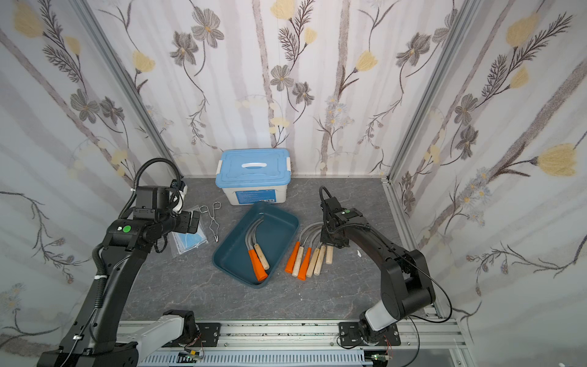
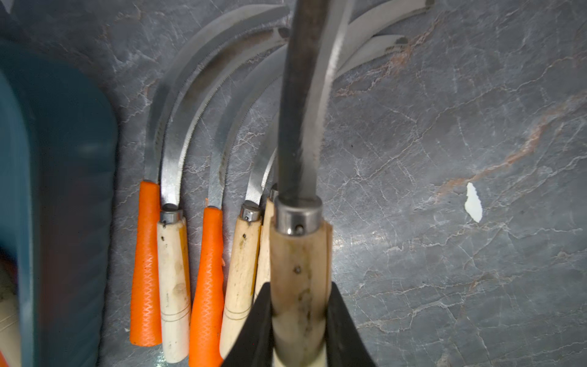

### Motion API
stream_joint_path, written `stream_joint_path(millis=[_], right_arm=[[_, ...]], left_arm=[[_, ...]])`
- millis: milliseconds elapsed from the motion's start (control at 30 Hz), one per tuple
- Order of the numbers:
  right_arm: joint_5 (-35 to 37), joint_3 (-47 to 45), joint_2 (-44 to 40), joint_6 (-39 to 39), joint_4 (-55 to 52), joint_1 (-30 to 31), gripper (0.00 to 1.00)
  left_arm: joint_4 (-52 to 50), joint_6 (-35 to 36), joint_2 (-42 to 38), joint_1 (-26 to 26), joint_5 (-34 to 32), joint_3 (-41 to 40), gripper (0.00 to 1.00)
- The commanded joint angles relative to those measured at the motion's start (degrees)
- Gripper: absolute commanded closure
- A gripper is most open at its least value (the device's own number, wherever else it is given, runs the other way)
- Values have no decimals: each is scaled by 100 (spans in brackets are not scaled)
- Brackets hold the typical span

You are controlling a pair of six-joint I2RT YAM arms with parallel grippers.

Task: Put small sickles into storage boxes
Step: Pick up the sickle at the center of the board, then place the sickle in the storage box.

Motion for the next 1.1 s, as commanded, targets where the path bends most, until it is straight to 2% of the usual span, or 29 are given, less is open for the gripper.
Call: stream_joint_path(millis=[0, 533, 1067], right_arm=[[-22, 253, -43, 2, -114, 60, 100], [-337, 1658, 300, 227, -501, 982, 100], [-531, 3483, 1554, 372, -845, 2389, 100]], left_arm=[[91, 42, 6, 7, 22, 43, 0], [66, -152, -286, 26, -51, -325, 0], [262, -152, -248, 114, -34, -291, 0]])
